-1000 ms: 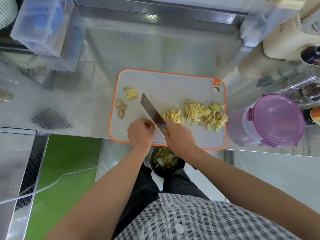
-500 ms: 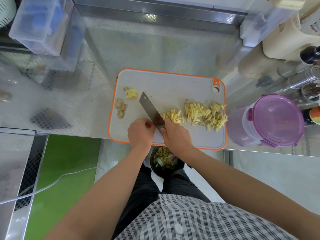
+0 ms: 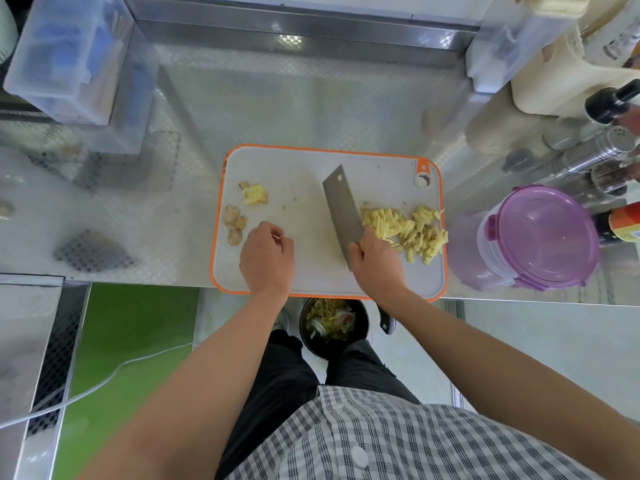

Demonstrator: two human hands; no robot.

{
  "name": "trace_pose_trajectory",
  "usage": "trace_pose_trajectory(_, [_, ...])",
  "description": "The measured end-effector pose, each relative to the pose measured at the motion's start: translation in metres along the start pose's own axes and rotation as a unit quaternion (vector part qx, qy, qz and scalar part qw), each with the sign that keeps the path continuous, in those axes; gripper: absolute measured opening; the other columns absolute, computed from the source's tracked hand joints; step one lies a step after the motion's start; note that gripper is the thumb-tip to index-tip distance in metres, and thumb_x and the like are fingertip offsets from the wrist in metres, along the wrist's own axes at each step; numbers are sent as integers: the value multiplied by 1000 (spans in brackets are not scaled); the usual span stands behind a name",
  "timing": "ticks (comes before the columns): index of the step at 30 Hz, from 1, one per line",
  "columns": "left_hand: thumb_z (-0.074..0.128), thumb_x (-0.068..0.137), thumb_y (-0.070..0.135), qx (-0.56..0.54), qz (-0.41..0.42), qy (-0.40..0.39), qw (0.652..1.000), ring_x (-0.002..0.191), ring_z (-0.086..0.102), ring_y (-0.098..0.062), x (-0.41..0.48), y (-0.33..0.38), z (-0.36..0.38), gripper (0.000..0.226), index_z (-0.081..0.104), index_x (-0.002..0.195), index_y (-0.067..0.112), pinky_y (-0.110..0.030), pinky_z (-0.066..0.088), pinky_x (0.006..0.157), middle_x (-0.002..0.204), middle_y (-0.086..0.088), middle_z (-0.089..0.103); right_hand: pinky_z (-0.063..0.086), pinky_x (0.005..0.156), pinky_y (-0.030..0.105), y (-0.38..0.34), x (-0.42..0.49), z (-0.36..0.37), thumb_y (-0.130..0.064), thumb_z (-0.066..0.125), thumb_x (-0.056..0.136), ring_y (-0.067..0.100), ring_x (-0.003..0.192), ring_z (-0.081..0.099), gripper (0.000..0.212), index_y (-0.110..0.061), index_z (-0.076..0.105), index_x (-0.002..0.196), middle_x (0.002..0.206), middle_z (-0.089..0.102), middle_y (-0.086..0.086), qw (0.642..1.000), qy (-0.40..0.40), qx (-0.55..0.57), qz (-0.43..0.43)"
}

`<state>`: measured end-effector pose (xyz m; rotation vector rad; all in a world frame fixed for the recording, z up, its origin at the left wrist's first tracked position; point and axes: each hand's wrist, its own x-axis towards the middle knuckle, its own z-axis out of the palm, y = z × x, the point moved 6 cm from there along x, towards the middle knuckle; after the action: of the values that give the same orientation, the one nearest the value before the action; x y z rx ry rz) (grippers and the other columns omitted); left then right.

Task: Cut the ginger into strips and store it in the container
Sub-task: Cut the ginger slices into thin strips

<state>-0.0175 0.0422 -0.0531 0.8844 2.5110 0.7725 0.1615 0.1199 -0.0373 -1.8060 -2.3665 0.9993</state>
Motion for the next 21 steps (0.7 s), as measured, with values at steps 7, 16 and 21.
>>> trace_pose_trajectory(7, [61,80,13,106,54,48,992,103,49,-34,31,16,-3,29,60,109,9,-39,38,84,109,-15,53,24,44,28,-15,-1,11,-19,41,98,17,49,37,13,-12,36,89,59,39,0,996,-66,-3,-66])
trace_pose_trajectory(16, [64,75,10,225,106,-20,968,113,47,-37,89,15,-5,50,57,124,10,-45,37,90,125,-17,52,24,43,29,-15,29,-11,-17,43,98,18,50,37,14,-8,38,88,59,39,2,999,-19,30,-40])
trace_pose_trajectory(21, [67,75,6,207,137,-53,967,98,50,-40,102,16,-10,30,64,105,3,-45,42,83,107,-21,54,28,45,31,-23,40,-5,-16,44,97,22,52,39,15,-1,46,94,57,38,3,997,-26,44,-50])
